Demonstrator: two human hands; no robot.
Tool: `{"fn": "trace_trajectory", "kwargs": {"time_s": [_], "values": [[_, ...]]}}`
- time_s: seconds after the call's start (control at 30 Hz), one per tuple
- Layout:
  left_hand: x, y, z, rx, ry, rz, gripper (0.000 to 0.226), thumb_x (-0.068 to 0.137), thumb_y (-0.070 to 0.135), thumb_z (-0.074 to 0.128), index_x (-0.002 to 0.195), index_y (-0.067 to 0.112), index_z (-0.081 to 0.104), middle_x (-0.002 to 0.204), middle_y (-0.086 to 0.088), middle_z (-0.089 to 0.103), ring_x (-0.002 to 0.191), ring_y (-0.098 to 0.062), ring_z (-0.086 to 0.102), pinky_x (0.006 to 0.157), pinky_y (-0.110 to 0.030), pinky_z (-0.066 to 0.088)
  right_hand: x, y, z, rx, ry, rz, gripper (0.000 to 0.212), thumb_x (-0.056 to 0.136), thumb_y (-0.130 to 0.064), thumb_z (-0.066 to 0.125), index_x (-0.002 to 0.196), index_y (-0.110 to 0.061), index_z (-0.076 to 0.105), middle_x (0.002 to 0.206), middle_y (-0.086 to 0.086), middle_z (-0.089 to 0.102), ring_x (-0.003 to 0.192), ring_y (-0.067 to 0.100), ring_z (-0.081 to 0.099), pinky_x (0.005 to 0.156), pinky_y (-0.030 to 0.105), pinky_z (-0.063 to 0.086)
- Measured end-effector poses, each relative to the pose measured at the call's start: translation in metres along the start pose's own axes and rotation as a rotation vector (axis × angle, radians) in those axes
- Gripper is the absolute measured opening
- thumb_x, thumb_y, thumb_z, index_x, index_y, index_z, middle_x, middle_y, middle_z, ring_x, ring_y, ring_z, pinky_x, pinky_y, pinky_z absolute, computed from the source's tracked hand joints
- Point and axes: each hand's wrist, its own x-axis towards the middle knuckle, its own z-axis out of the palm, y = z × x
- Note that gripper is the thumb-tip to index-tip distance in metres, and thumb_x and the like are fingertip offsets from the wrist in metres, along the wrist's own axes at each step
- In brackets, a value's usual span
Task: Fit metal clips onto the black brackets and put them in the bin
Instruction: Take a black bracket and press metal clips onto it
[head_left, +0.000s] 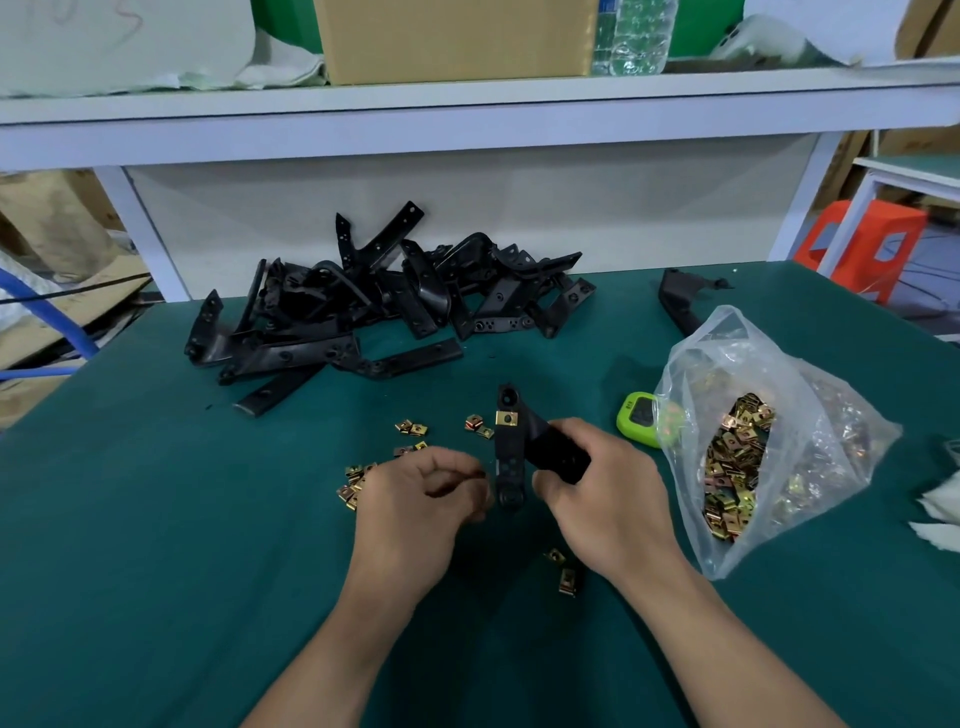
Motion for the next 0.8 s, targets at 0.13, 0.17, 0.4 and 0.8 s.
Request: {"fn": "trace_trajectory", "kwargs": {"time_s": [0.13, 0.17, 0.4, 0.8], "values": [[-0.001, 0.005, 0.0, -0.047, -0.055, 0.025, 0.032, 0.082, -0.004, 0.076, 0.082, 0.027, 0.084, 0.076, -0.005, 0.078, 0.064, -0.013, 0.067, 0.064, -0.02, 0.055, 0.002, 0.0, -0.001, 0.005, -0.007, 0.007, 0.032, 0.079, -0.03, 0.071, 0.108, -0.042, 0.065, 0.085, -0.024, 0.067, 0.082, 0.0, 0.062, 0.068, 0.028, 0.051], [0.0, 0.006, 0.0, -0.096, -0.076, 0.015, 0.029, 0.085, -0.004, 0.073, 0.086, 0.023, 0.084, 0.076, -0.007, 0.077, 0.064, -0.014, 0.065, 0.065, -0.021, 0.055, 0.003, 0.0, -0.001, 0.005, -0.012, 0.008, 0.031, 0.079, -0.03, 0.07, 0.107, -0.042, 0.065, 0.086, -0.024, 0.067, 0.082, 0.0, 0.062, 0.069, 0.028, 0.052], [-0.001, 0.01, -0.007, -0.312, -0.232, -0.101, 0.022, 0.086, -0.002, 0.073, 0.1, 0.012, 0.082, 0.076, -0.01, 0.069, 0.065, -0.016, 0.062, 0.063, -0.023, 0.053, 0.001, -0.002, -0.001, 0.007, -0.042, -0.015, 0.035, 0.077, -0.028, 0.07, 0.107, -0.046, 0.062, 0.082, -0.022, 0.067, 0.077, 0.004, 0.061, 0.064, 0.029, 0.05], [-0.003, 0.015, -0.012, -0.33, -0.19, -0.08, 0.031, 0.066, 0.01, 0.078, 0.095, 0.019, 0.082, 0.065, -0.008, 0.063, 0.058, -0.015, 0.061, 0.056, -0.021, 0.05, -0.002, -0.008, -0.004, 0.037, -0.077, -0.052, 0.041, 0.076, -0.025, 0.069, 0.109, -0.048, 0.063, 0.084, -0.022, 0.067, 0.076, 0.006, 0.062, 0.064, 0.034, 0.054]]}}
